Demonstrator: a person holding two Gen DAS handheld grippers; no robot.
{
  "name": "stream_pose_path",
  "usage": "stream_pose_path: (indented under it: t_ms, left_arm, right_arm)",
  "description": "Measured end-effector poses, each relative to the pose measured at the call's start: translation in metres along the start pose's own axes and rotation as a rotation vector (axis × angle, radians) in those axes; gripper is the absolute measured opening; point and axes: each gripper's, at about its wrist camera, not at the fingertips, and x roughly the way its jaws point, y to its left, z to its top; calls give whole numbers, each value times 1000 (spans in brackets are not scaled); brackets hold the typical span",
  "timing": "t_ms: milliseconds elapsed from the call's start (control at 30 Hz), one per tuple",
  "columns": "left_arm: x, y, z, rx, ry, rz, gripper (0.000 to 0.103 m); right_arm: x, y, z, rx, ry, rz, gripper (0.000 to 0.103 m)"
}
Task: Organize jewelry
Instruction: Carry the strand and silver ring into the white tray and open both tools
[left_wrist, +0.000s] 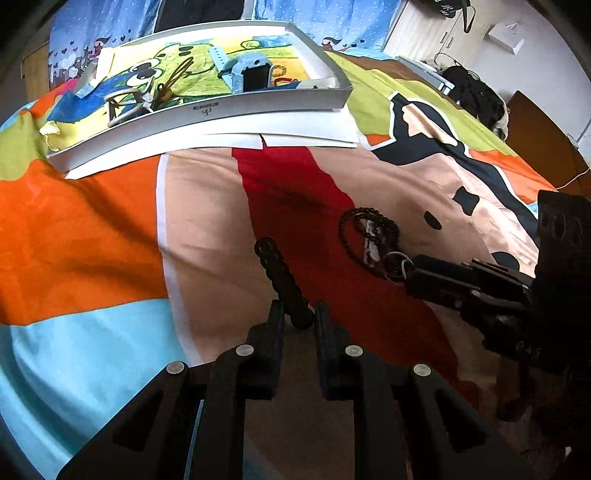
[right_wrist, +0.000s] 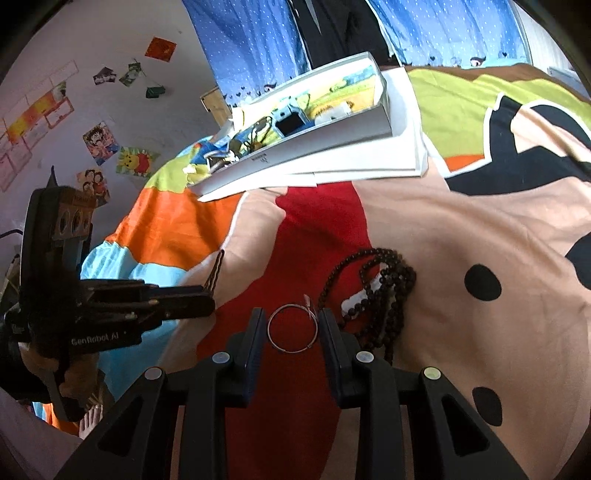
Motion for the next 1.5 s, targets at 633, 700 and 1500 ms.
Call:
stream_pose_path:
  t_ms: [633,700,1500]
  left_arm:
    - [-38,14,84,45,-161,11,13]
    - [-40,22,106,56,-187,26,13]
    - [63,141,252,-84,-136,62,13]
  right_arm:
    - [-3,9,84,-58,-115,50,28]
    - [3,8,114,-88,-137,49,28]
    - [149,-51,272,-165,-66,-198,28]
